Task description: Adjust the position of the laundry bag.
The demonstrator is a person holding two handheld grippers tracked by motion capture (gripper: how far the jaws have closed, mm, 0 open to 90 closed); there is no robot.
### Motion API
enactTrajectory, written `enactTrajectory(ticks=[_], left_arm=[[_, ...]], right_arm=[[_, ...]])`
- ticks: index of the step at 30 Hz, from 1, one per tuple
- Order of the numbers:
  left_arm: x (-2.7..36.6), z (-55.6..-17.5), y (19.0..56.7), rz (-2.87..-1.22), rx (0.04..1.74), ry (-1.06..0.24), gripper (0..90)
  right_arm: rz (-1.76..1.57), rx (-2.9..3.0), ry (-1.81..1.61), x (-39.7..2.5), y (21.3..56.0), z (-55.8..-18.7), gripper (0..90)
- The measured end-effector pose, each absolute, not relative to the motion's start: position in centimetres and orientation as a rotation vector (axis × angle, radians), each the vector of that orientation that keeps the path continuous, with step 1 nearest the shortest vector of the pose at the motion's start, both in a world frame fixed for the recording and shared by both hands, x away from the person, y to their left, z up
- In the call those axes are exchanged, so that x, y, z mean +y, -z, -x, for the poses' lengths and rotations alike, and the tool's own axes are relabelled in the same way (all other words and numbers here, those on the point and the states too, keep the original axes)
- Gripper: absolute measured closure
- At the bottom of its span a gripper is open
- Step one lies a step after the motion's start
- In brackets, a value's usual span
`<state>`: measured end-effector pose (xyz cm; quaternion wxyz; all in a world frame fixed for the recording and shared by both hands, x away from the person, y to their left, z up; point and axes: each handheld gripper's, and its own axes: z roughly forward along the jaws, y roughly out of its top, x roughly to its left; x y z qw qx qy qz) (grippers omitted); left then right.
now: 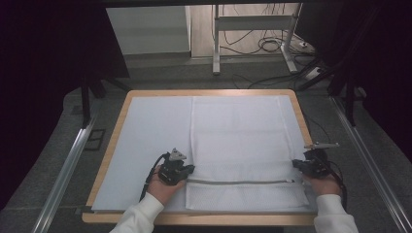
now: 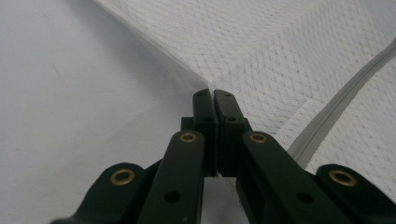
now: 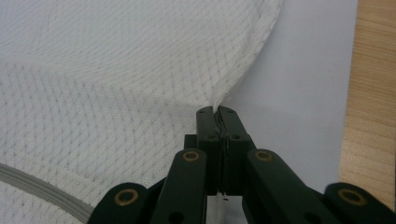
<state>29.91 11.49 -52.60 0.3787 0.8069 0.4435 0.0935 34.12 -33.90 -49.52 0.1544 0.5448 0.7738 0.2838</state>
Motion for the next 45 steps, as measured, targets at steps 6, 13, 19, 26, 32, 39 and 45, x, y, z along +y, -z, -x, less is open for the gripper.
enactTrajectory(ticks=[6, 13, 19, 26, 32, 39, 45], left_arm=[[12.0, -29.8, 52.5, -2.055, 1.141, -0.241, 89.3], [12.6, -29.6, 52.4, -2.05, 1.142, -0.23, 89.3], [13.0, -29.5, 52.3, -2.045, 1.143, -0.238, 89.3], [13.2, -29.5, 52.3, -2.05, 1.143, -0.238, 89.2], [13.4, -29.5, 52.3, -2.049, 1.146, -0.237, 89.2], [13.9, -29.4, 52.1, -2.046, 1.147, -0.242, 89.2], [14.4, -29.4, 52.2, -2.038, 1.157, -0.236, 89.2]], right_arm=[[-1.554, 2.226, -0.819, -33.5, 49.6, -34.1, 87.6], [-1.547, 2.228, -0.84, -33.1, 49.5, -34.1, 87.6], [-1.538, 2.235, -0.846, -32.8, 49.5, -34.1, 87.6], [-1.53, 2.234, -0.853, -32.5, 49.4, -34.1, 87.6], [-1.525, 2.237, -0.856, -32.4, 49.4, -34.0, 87.6], [-1.511, 2.243, -0.864, -32.1, 49.4, -34.0, 87.6], [-1.505, 2.253, -0.889, -31.8, 49.4, -34.0, 87.6]])
